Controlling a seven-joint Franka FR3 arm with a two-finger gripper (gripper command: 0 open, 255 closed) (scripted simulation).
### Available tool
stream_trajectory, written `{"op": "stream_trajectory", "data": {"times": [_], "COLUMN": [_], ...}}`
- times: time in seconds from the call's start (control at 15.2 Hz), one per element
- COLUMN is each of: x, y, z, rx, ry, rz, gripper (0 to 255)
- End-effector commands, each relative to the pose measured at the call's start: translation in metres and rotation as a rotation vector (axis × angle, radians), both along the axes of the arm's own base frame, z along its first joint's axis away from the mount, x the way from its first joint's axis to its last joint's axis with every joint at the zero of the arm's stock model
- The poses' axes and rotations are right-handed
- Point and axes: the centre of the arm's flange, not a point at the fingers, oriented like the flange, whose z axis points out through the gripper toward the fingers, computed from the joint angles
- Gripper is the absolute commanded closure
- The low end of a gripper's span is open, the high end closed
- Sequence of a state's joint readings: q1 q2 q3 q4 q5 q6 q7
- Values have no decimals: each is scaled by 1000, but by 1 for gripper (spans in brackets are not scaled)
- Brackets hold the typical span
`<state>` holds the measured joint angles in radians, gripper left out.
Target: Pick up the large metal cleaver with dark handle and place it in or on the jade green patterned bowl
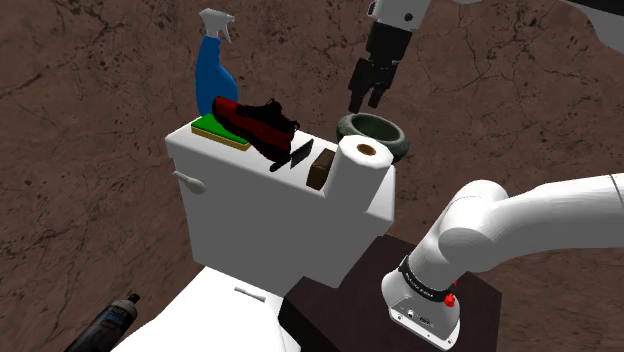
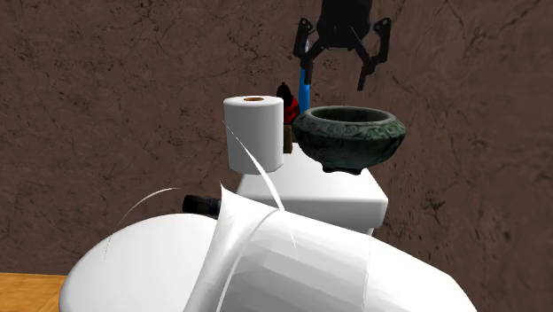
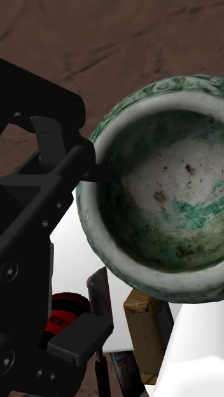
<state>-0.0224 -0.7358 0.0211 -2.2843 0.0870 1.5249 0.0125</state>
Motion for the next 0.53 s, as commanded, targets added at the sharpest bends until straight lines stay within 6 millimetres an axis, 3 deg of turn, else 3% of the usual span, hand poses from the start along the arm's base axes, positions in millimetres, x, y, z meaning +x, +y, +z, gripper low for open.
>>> {"op": "stream_trajectory", "data": {"times": [0.0,0.26,0.46], "x": [0,-19,-20], "y": [0,54,97], "z": [0,-14,-26], "rx": [0,-37,-65], "ry": [0,-21,-36], "rz": [0,-360,-630], "gripper": [0,0,0]}}
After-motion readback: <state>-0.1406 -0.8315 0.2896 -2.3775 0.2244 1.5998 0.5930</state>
